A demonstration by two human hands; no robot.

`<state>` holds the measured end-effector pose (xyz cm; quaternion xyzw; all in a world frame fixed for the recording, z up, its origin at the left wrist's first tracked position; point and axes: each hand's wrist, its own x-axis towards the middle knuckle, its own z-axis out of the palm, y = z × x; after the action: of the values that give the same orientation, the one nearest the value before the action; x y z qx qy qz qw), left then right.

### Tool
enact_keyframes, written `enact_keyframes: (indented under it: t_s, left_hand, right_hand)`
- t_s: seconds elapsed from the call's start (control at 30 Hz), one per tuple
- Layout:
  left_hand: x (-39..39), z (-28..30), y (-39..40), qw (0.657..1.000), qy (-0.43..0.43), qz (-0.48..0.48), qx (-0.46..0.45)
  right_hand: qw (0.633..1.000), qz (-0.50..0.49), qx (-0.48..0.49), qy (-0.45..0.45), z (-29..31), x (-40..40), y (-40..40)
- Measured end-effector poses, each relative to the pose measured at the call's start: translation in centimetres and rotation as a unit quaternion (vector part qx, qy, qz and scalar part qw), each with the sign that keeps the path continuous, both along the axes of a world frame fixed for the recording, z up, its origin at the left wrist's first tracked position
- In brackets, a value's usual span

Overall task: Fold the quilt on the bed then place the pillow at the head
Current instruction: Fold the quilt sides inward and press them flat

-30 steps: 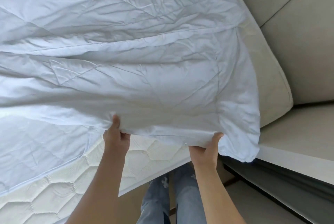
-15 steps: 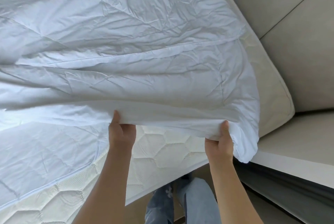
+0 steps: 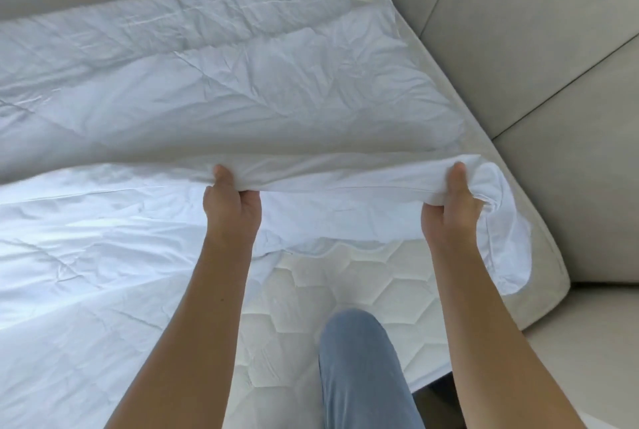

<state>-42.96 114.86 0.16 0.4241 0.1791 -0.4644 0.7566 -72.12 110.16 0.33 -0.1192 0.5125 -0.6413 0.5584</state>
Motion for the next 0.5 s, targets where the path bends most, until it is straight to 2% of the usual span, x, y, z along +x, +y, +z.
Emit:
enact_keyframes:
  t_s: [0.03, 0.13, 0.17, 0.27, 0.43, 0.5]
  left_hand:
    - [0.7, 0.2, -1.9, 1.0, 0.001, 0.001, -0.014]
    - [2.3, 1.2, -8.2, 0.999, -0.001, 0.021, -0.026]
    - [2.9, 1.0, -10.2, 0.999, -0.001, 0.02, -0.033]
    - [4.7, 0.8, -16.7, 0.999, 0.005, 0.049, -0.002]
    - [8.5, -0.6, -27.1, 0.996, -0.018, 0.09, 0.019]
    - [10.5, -2.2, -31.0, 0.996, -0.047, 0.074, 0.014]
  right_hand:
    - [1.0, 0.002, -0.007, -0.006, 0.5, 0.5, -2.4]
    - [0.997, 0.041, -0.04, 0.05, 1.5, 2.2, -9.6]
    - [0.997, 0.046, -0.051, 0.038, 1.1, 2.5, -11.8]
    - [0.991, 0.076, -0.078, 0.076, 0.5, 4.3, -19.0]
    - [0.985, 0.118, -0.062, 0.105, -2.1, 9.4, -31.5]
    - [0.972, 0.183, -0.042, 0.139, -3.5, 12.0, -36.6]
